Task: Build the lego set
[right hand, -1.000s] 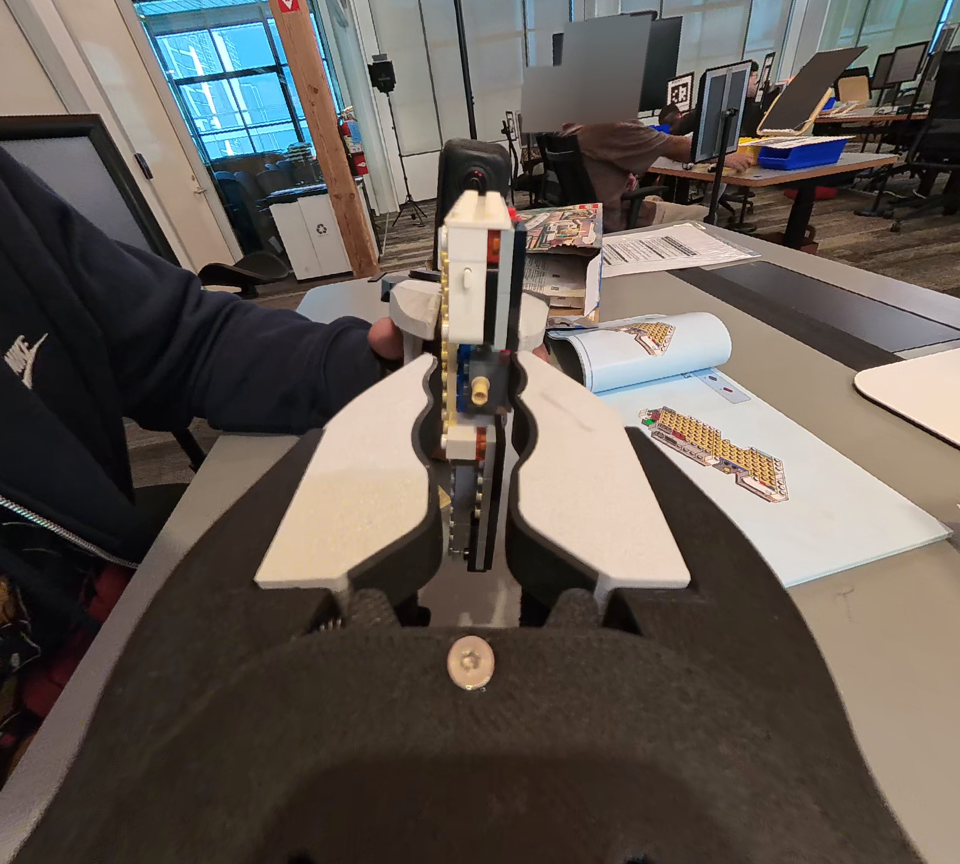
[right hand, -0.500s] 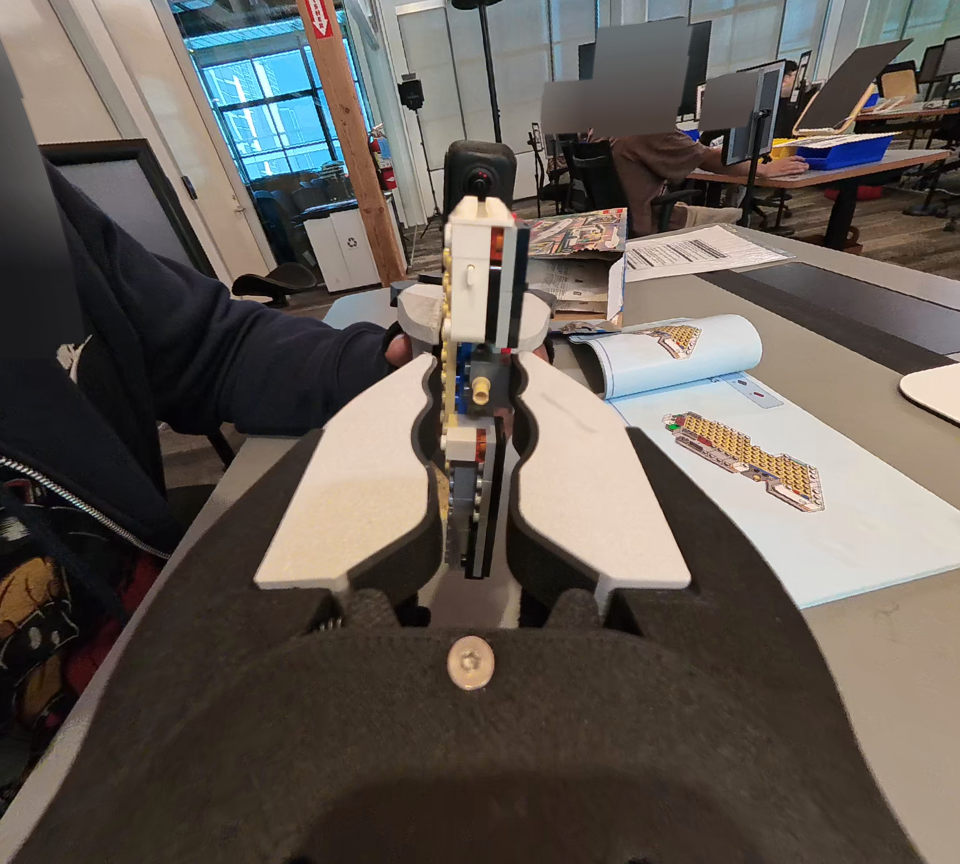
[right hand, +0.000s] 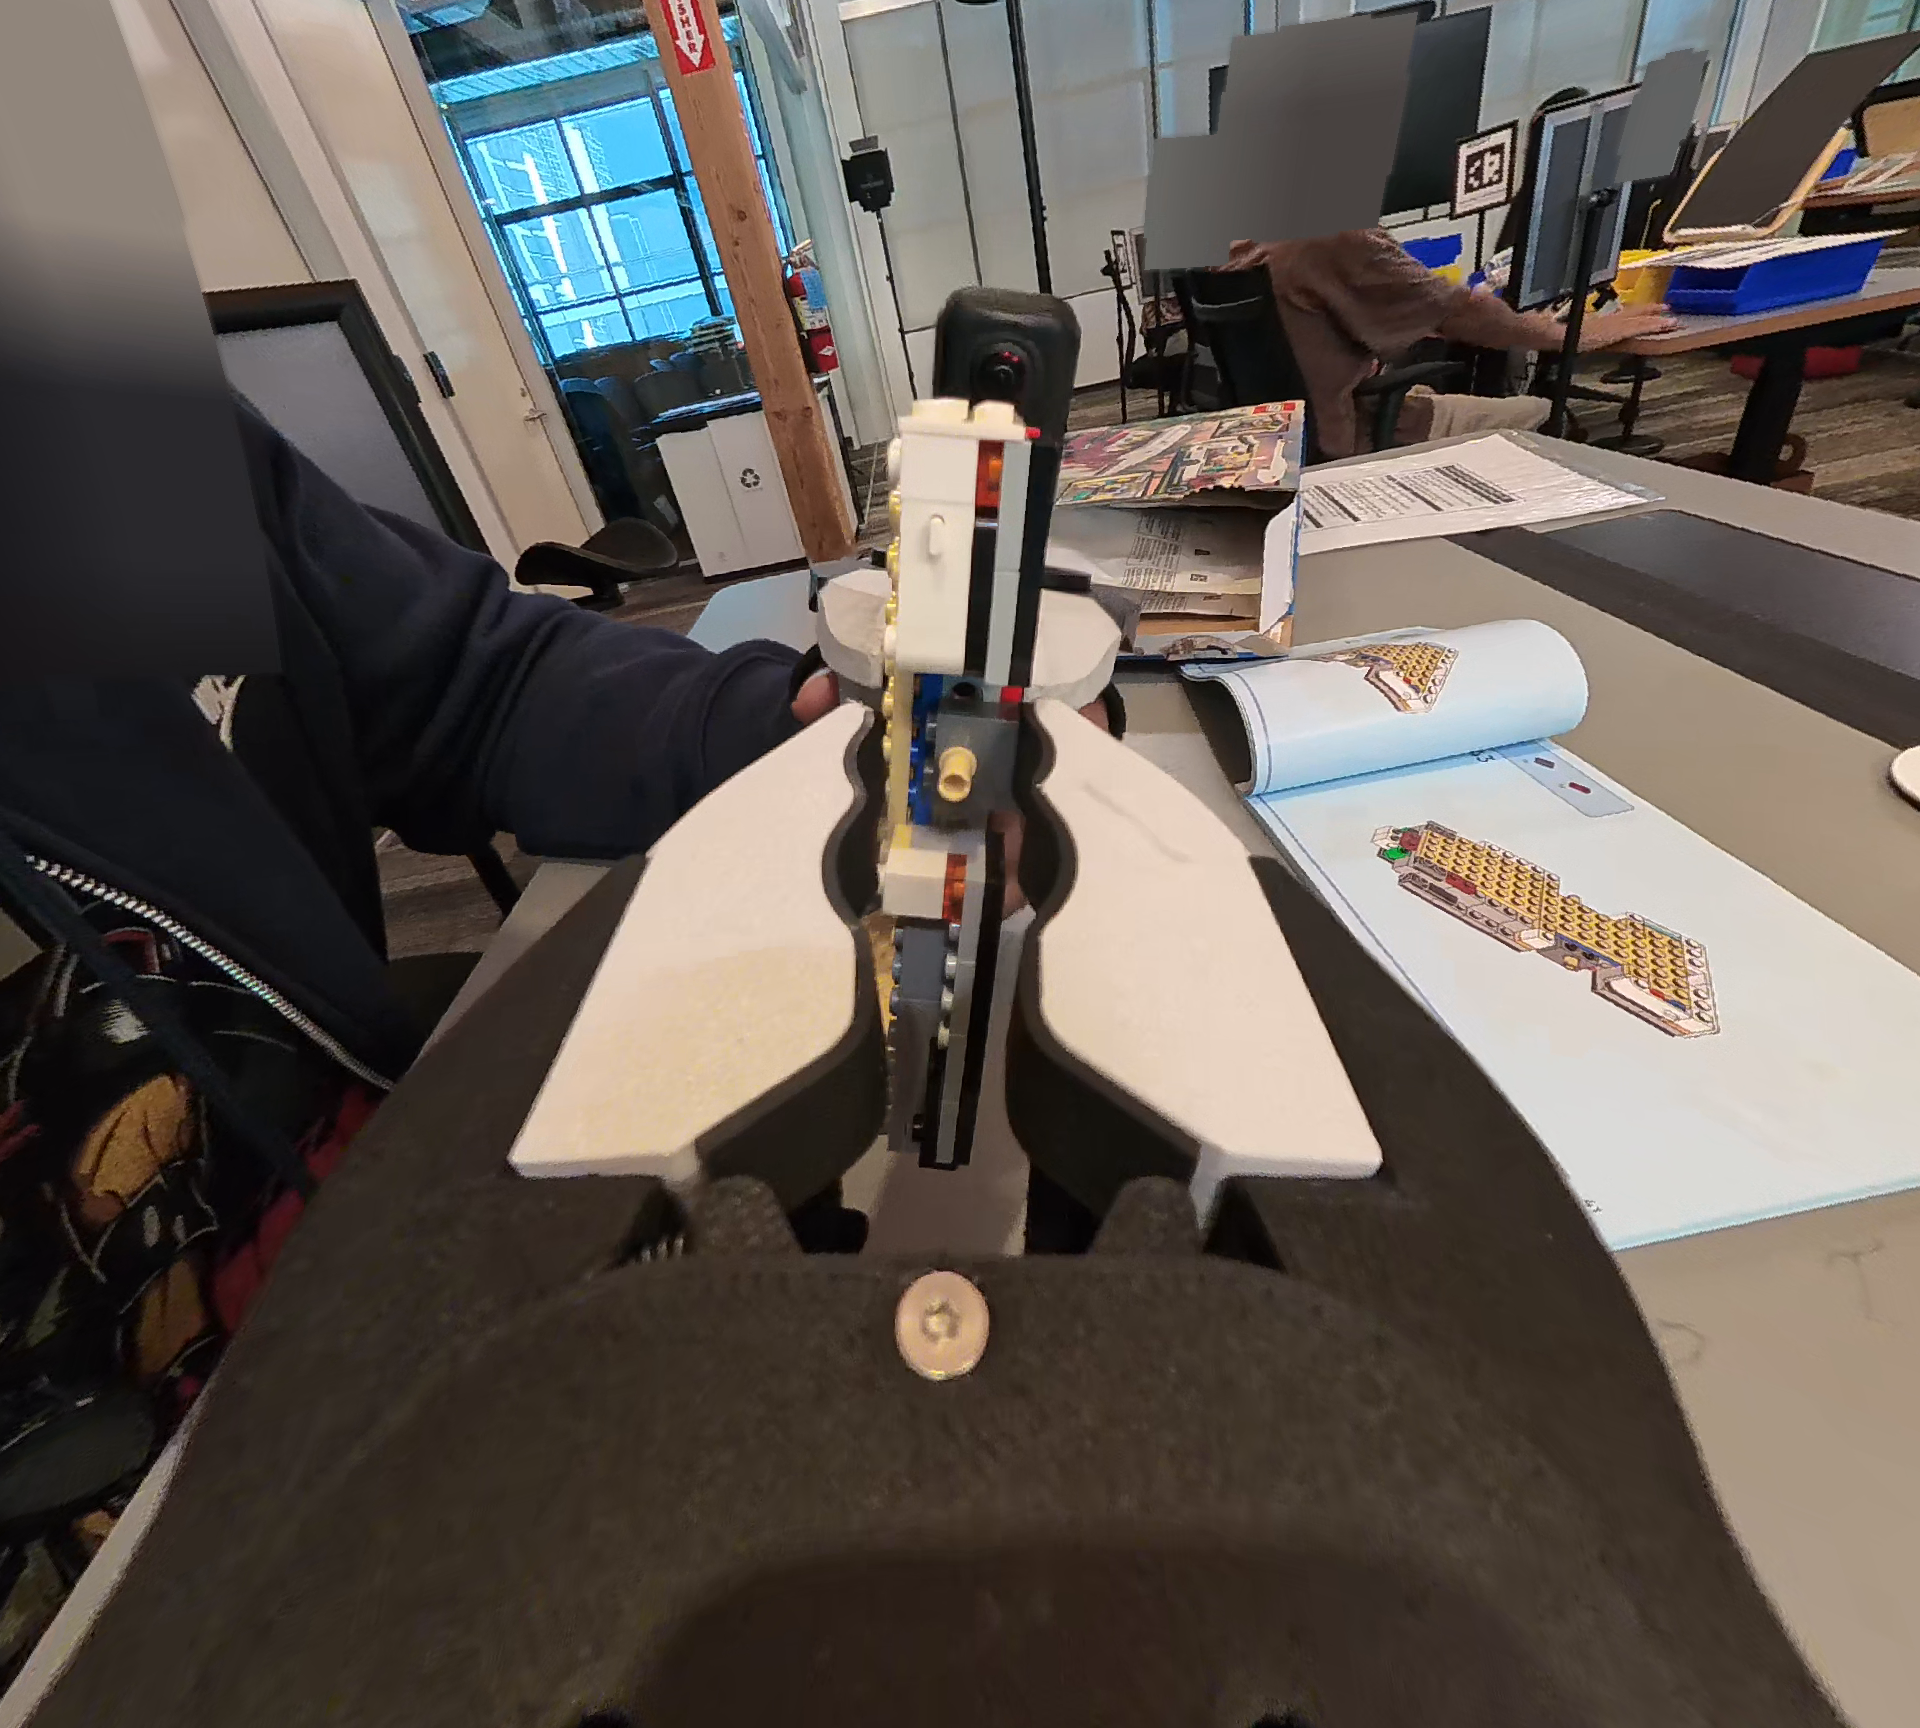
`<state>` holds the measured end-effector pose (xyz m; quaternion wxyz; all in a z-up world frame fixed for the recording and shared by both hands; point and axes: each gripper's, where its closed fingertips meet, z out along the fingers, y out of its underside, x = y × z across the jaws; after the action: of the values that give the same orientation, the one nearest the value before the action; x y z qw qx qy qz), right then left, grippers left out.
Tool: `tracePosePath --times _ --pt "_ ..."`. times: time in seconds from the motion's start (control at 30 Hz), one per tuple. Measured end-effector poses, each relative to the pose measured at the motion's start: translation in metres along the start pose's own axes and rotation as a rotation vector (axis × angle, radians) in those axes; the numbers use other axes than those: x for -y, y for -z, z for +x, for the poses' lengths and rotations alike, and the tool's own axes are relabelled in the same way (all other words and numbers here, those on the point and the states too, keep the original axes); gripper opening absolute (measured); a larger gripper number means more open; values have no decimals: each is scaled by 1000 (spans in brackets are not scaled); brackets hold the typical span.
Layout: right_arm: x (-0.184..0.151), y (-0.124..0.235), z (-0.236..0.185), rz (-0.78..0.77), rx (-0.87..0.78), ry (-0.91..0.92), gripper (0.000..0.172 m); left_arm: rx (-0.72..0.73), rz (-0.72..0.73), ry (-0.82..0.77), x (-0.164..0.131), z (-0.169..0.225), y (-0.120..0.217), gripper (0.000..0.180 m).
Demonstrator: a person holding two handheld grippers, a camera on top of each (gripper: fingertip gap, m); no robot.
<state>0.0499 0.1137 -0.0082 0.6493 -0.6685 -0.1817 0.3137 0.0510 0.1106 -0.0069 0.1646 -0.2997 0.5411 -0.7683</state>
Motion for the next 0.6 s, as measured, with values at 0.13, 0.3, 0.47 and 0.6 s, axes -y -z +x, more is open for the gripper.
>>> tracePosePath --times 0.13,0.3,0.47,0.6 --pt "0 0 -1 -6 5 -3 24 -4 1 -1 0 1 0 23" --pt "-1 -1 1 -42 -23 29 25 17 -13 -34 -1 -1 1 23" --pt "2 -1 1 -55 -95 110 30 20 -20 -52 0 0 1 23" --pt "4 -1 1 -37 -98 97 29 25 -32 -59 -2 1 0 23"
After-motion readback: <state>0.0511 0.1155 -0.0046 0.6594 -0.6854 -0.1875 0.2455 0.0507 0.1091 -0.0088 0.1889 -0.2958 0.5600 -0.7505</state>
